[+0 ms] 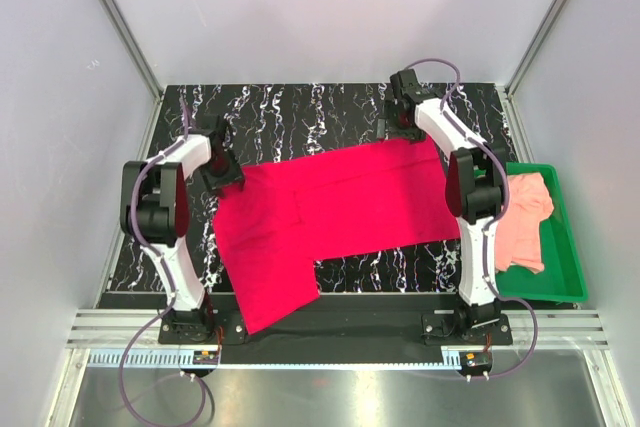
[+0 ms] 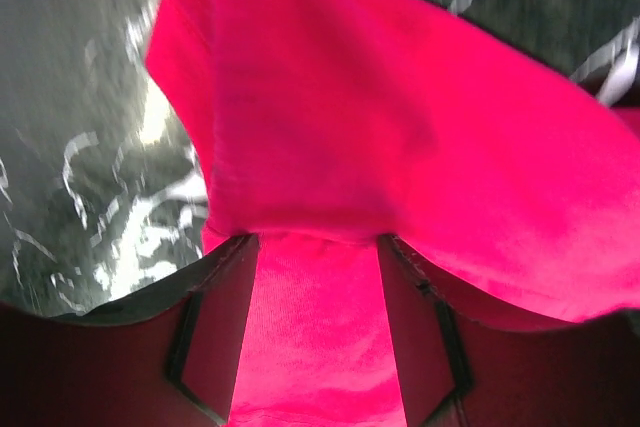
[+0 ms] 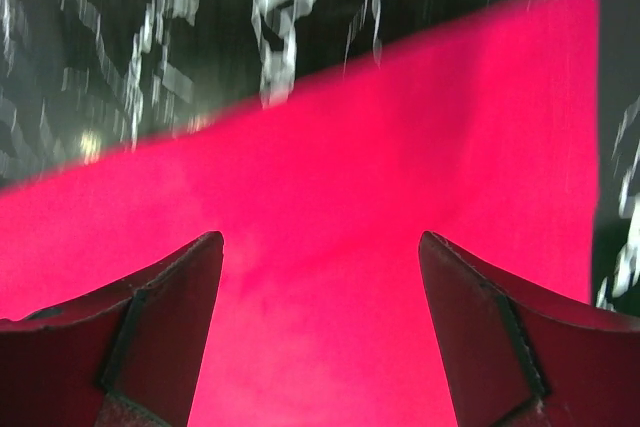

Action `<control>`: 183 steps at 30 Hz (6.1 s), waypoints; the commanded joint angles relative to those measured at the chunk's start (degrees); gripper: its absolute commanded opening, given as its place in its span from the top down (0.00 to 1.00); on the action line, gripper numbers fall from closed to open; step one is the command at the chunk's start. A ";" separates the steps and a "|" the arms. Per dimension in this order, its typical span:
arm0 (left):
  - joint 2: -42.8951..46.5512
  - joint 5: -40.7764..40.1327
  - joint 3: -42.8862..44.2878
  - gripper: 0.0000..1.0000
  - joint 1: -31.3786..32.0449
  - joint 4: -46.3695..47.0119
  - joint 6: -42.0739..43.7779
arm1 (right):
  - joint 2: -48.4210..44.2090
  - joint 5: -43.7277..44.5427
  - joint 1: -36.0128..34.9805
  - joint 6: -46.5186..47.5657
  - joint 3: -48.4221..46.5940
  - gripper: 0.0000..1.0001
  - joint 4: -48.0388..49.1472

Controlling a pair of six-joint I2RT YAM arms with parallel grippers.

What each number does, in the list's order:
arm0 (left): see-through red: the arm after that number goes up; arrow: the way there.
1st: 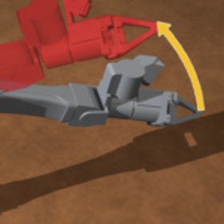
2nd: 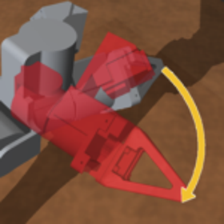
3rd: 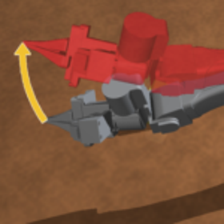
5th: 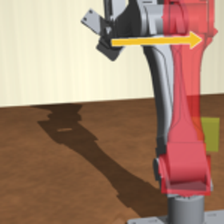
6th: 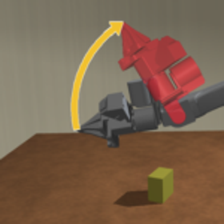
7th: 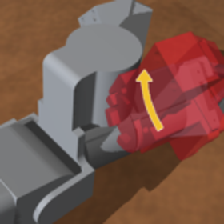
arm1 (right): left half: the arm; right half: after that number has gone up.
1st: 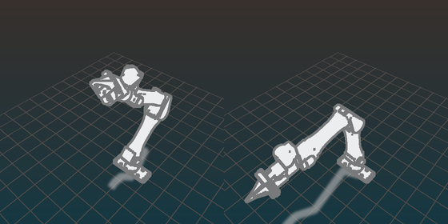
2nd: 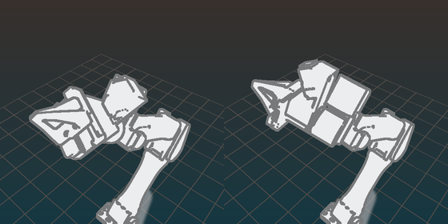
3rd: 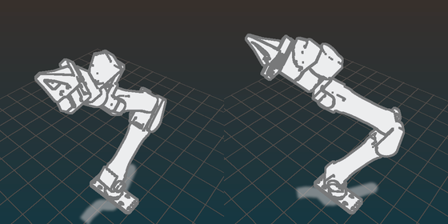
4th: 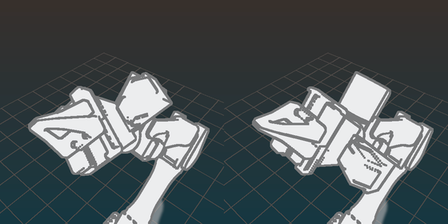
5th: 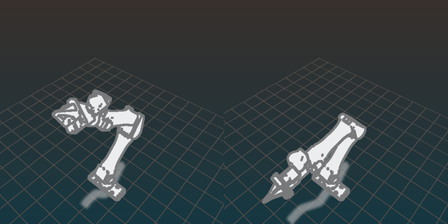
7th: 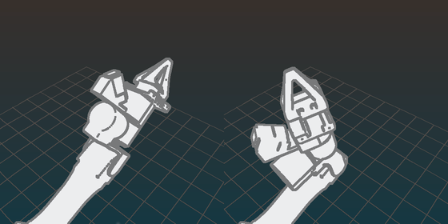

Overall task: Fold and stack the t-shirts
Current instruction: Fold the tshirt

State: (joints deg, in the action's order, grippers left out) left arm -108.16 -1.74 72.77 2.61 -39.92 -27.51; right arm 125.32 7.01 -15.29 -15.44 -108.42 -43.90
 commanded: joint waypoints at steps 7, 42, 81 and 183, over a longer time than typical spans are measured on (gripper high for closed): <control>-8.11 1.39 9.84 0.42 -5.33 -2.88 -1.15 | 13.45 5.39 2.98 4.29 -13.73 0.14 3.05; 34.04 -0.81 -9.64 0.25 -4.90 -3.23 -5.08 | -1.96 -6.20 8.08 -4.85 -21.60 0.06 -10.07; 45.85 3.32 -44.82 0.59 -12.89 0.54 -23.47 | -39.80 -24.05 3.78 -5.03 41.45 0.39 -0.13; 42.08 -2.74 -21.54 1.00 -6.57 -6.66 -24.88 | -31.19 -2.79 13.79 -12.51 42.51 0.98 1.54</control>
State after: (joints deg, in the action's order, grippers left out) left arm -64.31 -3.05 47.27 -4.43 -49.76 -53.82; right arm 92.18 3.46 -1.74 -29.21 -61.95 -41.69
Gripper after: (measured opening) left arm 0.008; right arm 0.013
